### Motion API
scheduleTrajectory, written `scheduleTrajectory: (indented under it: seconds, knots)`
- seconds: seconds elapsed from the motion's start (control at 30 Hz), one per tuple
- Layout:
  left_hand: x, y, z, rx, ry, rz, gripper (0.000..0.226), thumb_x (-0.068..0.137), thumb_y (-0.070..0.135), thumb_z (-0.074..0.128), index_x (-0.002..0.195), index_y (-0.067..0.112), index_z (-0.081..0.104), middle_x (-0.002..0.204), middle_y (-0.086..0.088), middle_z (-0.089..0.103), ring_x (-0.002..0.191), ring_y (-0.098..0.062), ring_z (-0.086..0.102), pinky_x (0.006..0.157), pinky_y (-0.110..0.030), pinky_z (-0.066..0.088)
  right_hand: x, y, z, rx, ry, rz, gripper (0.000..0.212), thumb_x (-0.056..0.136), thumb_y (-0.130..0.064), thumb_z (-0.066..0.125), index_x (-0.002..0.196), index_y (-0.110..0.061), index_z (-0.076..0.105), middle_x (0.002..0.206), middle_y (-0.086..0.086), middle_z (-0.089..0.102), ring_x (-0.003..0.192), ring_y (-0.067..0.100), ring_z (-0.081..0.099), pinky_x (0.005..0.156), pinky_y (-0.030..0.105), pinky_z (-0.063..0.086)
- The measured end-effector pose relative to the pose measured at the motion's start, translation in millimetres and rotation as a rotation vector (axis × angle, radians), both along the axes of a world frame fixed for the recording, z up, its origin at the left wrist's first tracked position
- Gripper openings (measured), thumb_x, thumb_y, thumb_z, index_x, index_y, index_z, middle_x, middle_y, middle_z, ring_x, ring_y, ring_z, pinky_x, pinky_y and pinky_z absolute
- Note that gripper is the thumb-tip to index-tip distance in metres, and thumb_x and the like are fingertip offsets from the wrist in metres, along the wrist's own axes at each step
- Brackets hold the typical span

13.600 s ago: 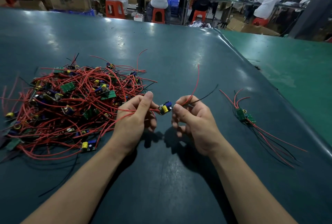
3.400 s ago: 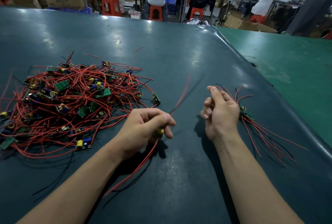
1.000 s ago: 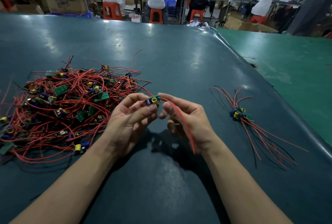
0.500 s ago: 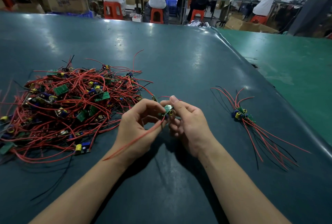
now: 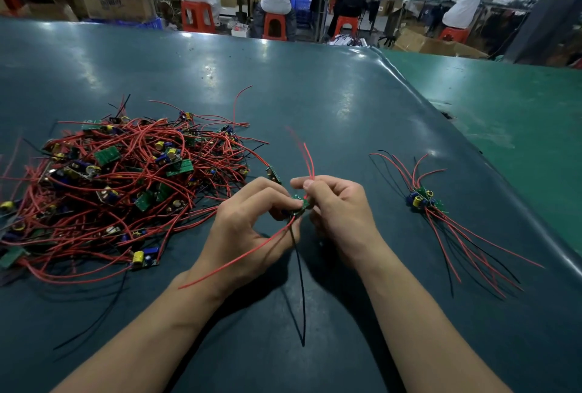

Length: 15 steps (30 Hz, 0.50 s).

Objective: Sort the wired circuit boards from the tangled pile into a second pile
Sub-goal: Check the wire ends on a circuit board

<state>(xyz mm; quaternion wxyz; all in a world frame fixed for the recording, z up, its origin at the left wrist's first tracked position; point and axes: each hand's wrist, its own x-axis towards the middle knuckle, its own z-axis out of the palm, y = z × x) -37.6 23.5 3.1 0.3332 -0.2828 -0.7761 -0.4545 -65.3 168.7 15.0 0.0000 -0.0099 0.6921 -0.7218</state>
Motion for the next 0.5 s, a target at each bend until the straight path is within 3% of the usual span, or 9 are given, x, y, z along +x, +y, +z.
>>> scheduleTrajectory:
  seconds: [0.1,0.23,0.37,0.5]
  knots:
    - [2.8,0.9,2.3,-0.006,0.0,-0.01,0.01,0.076,0.001,0.078,0.084,0.0,0.071,0.085,-0.008,0.064,0.07,-0.02,0.062,0.064,-0.031,0.051,-6.8,7.1,-0.1,-0.092,-0.033,-0.115,0.025,0.095,-0.006,0.054,0.079,-0.01,0.073,0.046,-0.01,0.043,0.034,0.005,0.027,0.036,0.015,0.022]
    - [4.9,0.1,3.8,0.008,0.018,-0.024,0.012,0.074,-0.003,0.078,0.083,-0.001,0.071,0.083,-0.008,0.065,0.068,-0.02,0.062,0.062,-0.031,0.051,-9.6,13.3,-0.2,-0.263,0.008,-0.188,0.028,0.096,-0.011,0.059,0.07,-0.01,0.071,0.058,0.002,0.049,0.033,0.006,0.027,0.036,0.014,0.022]
    - [7.4,4.3,5.6,0.019,0.019,-0.039,0.011,0.072,-0.003,0.079,0.079,-0.001,0.071,0.079,-0.008,0.064,0.063,-0.02,0.059,0.059,-0.029,0.049,-13.2,15.2,-4.4,-0.24,0.078,-0.275,0.016,0.094,-0.01,0.063,0.082,-0.01,0.074,0.054,-0.008,0.052,0.037,0.005,0.031,0.039,0.017,0.026]
    - [8.6,4.4,6.3,0.033,0.027,-0.046,0.01,0.072,-0.003,0.079,0.076,-0.001,0.07,0.077,-0.009,0.063,0.061,-0.02,0.058,0.058,-0.027,0.048,-16.6,17.1,-8.1,-0.126,0.164,-0.364,0.016,0.091,-0.011,0.066,0.084,-0.021,0.075,0.068,-0.011,0.063,0.052,0.0,0.046,0.055,0.017,0.037]
